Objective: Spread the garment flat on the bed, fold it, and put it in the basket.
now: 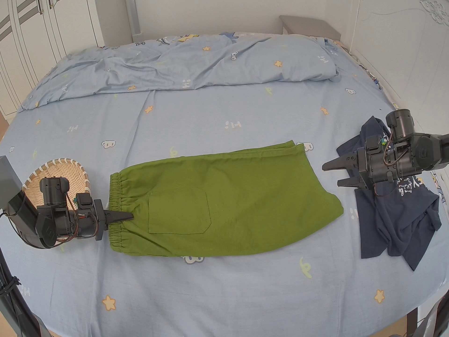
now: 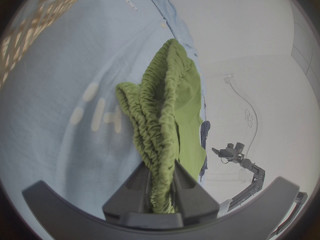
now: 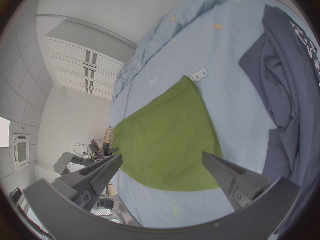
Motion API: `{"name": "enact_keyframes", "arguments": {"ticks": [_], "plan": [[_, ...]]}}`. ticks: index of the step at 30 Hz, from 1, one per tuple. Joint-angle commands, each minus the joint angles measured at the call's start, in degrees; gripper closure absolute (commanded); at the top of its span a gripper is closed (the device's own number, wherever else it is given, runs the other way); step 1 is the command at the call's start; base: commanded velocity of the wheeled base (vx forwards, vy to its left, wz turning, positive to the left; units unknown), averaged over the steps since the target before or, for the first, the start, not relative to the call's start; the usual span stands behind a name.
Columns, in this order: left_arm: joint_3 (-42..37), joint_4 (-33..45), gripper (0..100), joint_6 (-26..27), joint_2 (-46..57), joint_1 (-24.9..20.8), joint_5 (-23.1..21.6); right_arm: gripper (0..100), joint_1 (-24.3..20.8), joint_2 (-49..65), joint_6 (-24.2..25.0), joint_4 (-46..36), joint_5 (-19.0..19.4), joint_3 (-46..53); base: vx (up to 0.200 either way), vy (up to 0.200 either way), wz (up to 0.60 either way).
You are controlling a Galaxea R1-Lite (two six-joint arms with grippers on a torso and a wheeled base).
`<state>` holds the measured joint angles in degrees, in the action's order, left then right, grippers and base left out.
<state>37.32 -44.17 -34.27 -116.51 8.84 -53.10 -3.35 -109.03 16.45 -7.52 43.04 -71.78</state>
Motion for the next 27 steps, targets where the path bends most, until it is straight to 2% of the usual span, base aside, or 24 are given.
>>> {"name": "enact_keyframes", "arguments": {"ticks": [1, 13, 15, 20, 27], "plan": [[0.3, -0.04, 100, -1.15, 2.6, 0.04, -0.16, 0, 1.59, -7.77, -1.24, -0.83, -0.07, -2.23, 0.0, 0.0, 0.0], [0.3, -0.13, 100, -1.15, 2.34, -0.14, -0.16, 0, 2.3, -13.57, -3.0, -2.85, -0.07, -4.77, 0.0, 0.0, 0.0], [0.3, -0.22, 100, -1.15, 2.16, -0.14, -0.16, 0, 2.3, -13.66, -3.79, -3.82, -0.07, -5.04, 0.0, 0.0, 0.0], [0.13, -0.22, 100, -1.15, 2.25, -0.4, -0.16, 0, 1.51, -14.54, -10.38, -11.64, 0.02, -6.88, 0.0, 0.0, 0.0], [0.13, -0.22, 100, -1.15, 2.42, -0.4, -0.16, 0, 0.89, -17.79, -10.82, -13.4, 0.72, -9.7, 0.0, 0.0, 0.0]]}}
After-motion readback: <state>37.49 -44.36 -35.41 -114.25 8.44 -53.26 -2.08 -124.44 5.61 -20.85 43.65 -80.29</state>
